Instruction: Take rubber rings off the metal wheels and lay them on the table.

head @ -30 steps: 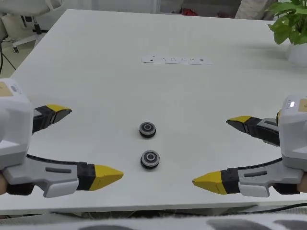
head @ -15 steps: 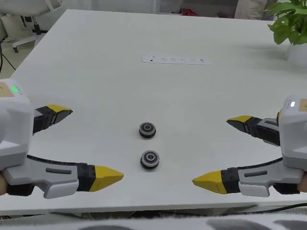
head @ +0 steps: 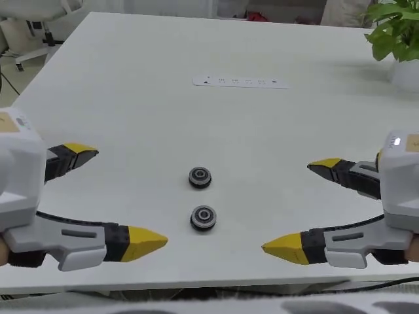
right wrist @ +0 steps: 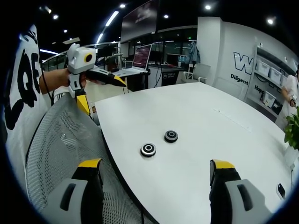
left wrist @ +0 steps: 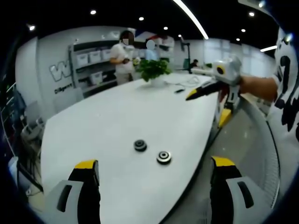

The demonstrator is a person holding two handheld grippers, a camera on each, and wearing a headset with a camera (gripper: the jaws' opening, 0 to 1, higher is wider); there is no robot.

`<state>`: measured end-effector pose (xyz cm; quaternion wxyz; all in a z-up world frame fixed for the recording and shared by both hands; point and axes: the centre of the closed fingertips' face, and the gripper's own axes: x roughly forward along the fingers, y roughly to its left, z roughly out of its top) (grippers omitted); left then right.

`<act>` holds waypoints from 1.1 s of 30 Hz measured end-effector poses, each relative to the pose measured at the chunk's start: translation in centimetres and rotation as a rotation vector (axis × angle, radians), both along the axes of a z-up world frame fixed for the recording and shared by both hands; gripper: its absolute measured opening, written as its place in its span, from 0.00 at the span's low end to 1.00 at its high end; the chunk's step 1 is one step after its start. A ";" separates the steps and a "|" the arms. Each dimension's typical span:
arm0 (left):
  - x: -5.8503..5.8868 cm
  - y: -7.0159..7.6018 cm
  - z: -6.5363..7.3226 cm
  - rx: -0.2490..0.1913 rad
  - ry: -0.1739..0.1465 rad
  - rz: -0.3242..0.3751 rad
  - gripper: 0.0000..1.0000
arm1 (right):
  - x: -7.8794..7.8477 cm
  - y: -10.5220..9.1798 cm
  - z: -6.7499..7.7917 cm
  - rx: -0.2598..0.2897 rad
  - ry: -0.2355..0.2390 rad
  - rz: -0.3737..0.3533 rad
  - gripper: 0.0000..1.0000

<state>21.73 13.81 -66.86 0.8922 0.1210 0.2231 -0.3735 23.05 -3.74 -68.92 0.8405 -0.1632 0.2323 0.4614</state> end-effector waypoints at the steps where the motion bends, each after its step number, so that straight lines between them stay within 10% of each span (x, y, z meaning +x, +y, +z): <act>1: 0.0 0.0 0.0 0.001 0.001 -0.002 1.00 | 0.0 0.0 0.0 -0.001 0.001 -0.001 0.91; 33: 0.8 -0.6 -0.7 -0.001 0.000 -0.033 1.00 | 1.1 0.5 0.4 0.040 -0.019 0.018 0.85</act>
